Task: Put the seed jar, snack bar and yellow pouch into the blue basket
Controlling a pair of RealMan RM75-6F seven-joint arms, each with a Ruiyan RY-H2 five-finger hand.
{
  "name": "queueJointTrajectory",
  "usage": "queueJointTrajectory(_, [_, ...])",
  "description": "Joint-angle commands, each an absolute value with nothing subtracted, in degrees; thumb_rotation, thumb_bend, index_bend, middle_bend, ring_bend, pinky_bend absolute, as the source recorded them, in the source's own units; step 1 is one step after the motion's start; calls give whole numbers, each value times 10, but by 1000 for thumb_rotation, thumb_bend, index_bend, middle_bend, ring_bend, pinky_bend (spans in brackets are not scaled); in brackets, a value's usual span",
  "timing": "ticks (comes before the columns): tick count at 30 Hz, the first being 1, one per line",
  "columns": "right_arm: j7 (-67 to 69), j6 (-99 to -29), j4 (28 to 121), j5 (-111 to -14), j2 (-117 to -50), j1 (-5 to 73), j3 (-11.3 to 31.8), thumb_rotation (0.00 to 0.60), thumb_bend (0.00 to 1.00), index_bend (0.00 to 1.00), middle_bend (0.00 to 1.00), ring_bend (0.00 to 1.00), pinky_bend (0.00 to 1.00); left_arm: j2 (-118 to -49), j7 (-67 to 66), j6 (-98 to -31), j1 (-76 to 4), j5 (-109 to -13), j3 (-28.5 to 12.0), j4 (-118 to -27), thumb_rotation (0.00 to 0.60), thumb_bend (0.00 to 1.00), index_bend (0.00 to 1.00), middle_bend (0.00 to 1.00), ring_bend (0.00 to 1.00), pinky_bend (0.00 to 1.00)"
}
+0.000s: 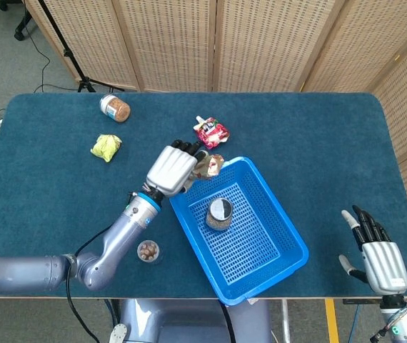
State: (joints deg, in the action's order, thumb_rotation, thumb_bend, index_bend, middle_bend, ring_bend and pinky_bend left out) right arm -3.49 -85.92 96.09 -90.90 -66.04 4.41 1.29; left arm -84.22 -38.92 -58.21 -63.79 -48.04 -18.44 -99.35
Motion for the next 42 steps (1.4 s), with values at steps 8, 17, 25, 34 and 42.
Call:
queueJointTrajectory(8, [-8, -871, 963, -908, -648, 40, 18, 600, 311, 65, 0, 0, 167, -875, -403, -585, -689, -487, -196, -1067, 600, 312, 656, 238, 286, 285])
queueJointTrajectory(17, [12, -878, 963, -909, -640, 37, 20, 600, 308, 65, 0, 0, 167, -903, -416, -581, -716, -484, -176, -1107, 600, 304, 656, 238, 286, 285])
queueJointTrajectory(25, [12, -881, 965, -913, -639, 35, 20, 600, 311, 65, 0, 0, 167, -891, -427, -568, -728, -456, -156, -1124, 600, 229, 571, 174, 225, 280])
queueJointTrajectory(34, [3, -879, 965, -913, -642, 36, 20, 600, 311, 65, 0, 0, 167, -895, -434, -593, -730, -454, -142, -1110, 600, 160, 305, 2, 70, 139])
queueJointTrajectory(42, [0, -875, 963, -910, -644, 36, 20, 600, 306, 65, 0, 0, 167, -883, -424, -602, -722, -456, -136, -1092, 600, 155, 202, 0, 39, 106])
